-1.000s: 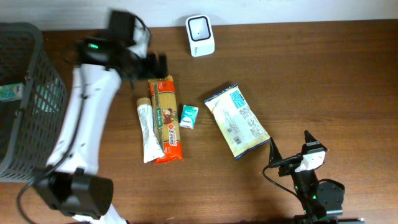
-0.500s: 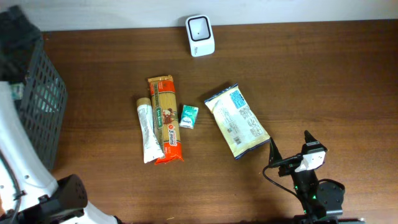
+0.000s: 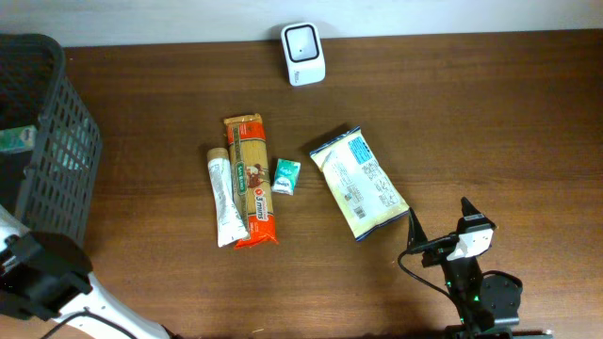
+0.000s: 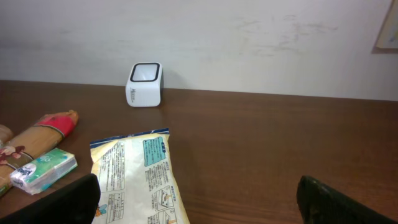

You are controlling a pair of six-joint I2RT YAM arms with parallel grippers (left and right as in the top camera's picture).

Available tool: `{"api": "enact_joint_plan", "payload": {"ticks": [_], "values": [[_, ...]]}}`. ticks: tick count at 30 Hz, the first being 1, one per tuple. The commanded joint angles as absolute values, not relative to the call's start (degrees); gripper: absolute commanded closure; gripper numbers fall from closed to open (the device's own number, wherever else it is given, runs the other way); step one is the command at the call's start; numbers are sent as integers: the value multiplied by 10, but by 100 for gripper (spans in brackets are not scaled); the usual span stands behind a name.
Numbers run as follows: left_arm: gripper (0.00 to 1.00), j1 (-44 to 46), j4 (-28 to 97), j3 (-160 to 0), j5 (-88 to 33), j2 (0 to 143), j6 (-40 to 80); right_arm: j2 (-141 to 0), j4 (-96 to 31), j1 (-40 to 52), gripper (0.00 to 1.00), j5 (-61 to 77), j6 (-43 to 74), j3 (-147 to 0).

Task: Scan the item barcode
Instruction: 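Lift the light green pouch from the basket, drop it near the packet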

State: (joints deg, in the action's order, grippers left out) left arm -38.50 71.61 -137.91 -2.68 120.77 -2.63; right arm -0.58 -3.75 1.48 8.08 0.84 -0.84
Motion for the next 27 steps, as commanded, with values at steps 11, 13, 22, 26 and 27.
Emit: {"api": "enact_joint_plan", "payload": {"ticks": [11, 13, 22, 26, 27], "values": [[10, -401, 723, -1357, -222, 1423, -229, -2, -37, 11, 1, 84, 6, -3], [12, -400, 720, -1357, -223, 1445, -229, -2, -37, 11, 1, 84, 6, -3], [100, -399, 713, -1357, -223, 1491, -228, -2, -37, 11, 1, 84, 6, -3], [100, -399, 729, -1367, -223, 1482, -226, -2, -37, 11, 1, 84, 6, -3], [100, -399, 732, -1374, -223, 1475, -218, -2, -37, 11, 1, 84, 6, -3]]}}
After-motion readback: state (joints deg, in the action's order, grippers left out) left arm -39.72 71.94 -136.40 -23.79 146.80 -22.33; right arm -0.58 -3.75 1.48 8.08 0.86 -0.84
